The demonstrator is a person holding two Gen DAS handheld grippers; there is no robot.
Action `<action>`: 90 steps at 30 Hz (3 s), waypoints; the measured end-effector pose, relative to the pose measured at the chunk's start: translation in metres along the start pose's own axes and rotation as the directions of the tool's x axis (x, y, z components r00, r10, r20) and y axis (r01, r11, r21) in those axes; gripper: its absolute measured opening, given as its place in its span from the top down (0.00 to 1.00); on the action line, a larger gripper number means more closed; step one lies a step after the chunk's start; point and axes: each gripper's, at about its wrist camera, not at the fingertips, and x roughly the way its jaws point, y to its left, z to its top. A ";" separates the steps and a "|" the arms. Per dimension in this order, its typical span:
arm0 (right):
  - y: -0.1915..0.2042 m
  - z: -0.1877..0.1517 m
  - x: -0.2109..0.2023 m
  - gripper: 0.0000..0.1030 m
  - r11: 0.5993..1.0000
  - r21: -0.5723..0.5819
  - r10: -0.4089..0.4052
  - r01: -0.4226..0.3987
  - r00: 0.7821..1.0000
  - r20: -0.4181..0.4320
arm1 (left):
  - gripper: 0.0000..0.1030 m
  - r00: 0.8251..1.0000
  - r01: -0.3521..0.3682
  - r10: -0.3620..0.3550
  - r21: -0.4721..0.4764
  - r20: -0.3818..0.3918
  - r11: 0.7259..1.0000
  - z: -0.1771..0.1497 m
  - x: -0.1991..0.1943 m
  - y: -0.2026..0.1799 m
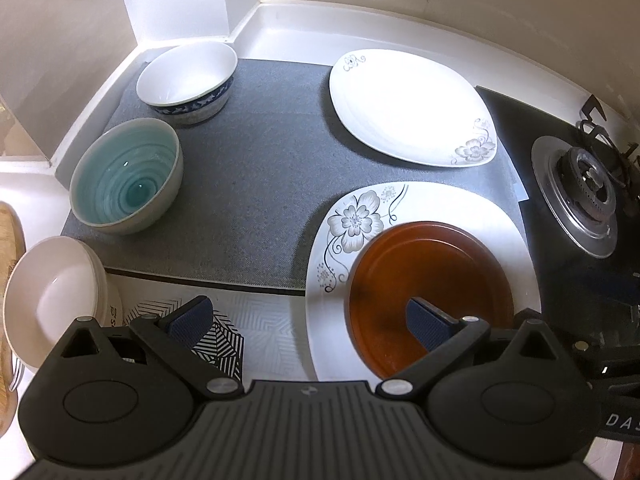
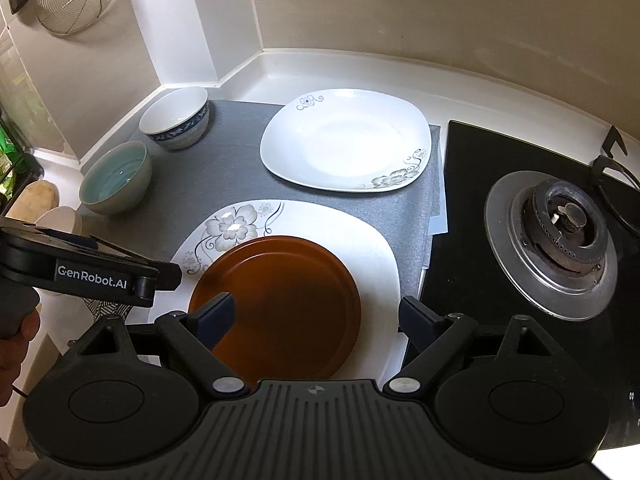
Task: Organize plates and bowls
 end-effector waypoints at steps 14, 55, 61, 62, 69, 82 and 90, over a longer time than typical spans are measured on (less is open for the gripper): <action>-0.028 0.019 0.006 0.12 0.998 0.049 -0.034 0.032 0.998 0.060 | 0.00 1.000 -0.010 0.010 -0.030 0.001 0.999 0.016 0.006 -0.002; -0.131 0.159 0.195 0.14 0.960 0.225 0.141 -0.169 0.981 0.134 | 0.00 0.992 0.122 -0.111 -0.277 0.054 0.953 0.153 0.147 0.007; -0.127 0.148 0.202 0.27 0.956 0.238 0.158 -0.172 0.984 0.078 | 0.01 0.986 0.166 -0.154 -0.275 0.064 0.947 0.161 0.151 0.007; -0.126 0.146 0.201 0.28 0.957 0.232 0.159 -0.172 0.984 0.075 | 0.01 0.984 0.179 -0.168 -0.272 0.064 0.945 0.163 0.151 0.008; -0.124 0.131 0.196 0.51 0.959 0.248 0.127 -0.141 0.989 0.072 | 0.59 0.963 0.270 -0.262 -0.251 0.065 0.930 0.166 0.147 0.013; -0.123 0.132 0.193 0.73 0.968 0.238 0.062 -0.073 0.997 0.054 | 0.75 0.974 0.226 -0.220 -0.297 0.051 0.928 0.148 0.134 0.017; -0.120 0.134 0.182 0.76 0.965 0.246 0.081 -0.087 0.996 0.038 | 0.75 0.971 0.239 -0.231 -0.296 0.061 0.925 0.139 0.118 0.022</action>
